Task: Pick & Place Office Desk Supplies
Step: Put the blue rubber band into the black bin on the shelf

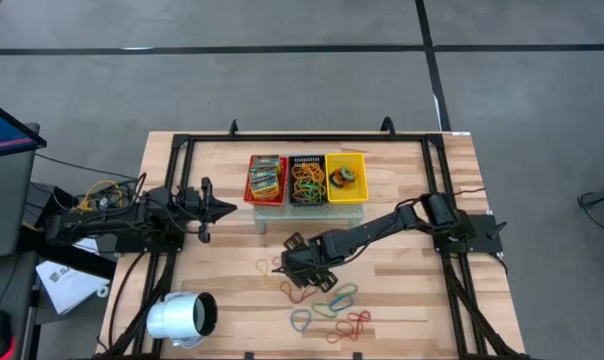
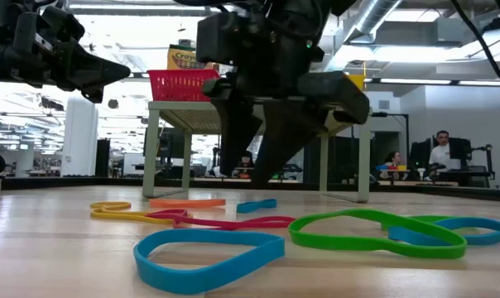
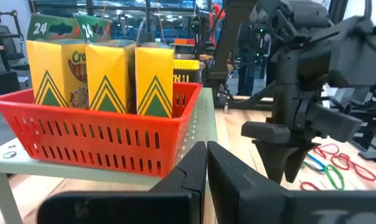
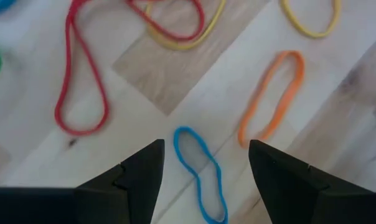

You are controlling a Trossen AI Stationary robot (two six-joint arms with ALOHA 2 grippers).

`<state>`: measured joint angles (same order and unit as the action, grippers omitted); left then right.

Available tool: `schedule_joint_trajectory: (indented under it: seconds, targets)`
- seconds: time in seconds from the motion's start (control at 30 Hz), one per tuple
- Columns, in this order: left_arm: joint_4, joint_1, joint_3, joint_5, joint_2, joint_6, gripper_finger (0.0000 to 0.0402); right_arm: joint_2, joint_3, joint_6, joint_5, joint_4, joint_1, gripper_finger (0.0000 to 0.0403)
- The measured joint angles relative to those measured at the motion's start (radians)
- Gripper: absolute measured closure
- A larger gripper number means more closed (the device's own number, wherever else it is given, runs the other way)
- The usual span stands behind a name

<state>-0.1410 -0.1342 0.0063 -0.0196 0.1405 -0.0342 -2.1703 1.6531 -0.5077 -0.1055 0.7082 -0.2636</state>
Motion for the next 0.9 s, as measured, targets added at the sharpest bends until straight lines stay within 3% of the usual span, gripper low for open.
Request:
schedule_joint_trajectory:
  seconds: [0.33, 0.9]
  targets:
    - [-0.002, 0.000, 0.000, 0.001, 0.019, 0.000, 0.0394, 0.000, -0.001, -0.179, 0.073, 0.024, 0.007, 0.0178]
    - [-0.002, 0.000, 0.000, 0.000, 0.019, 0.000, 0.0394, -0.036, 0.000, -0.200, 0.091, 0.047, 0.055, 0.0179]
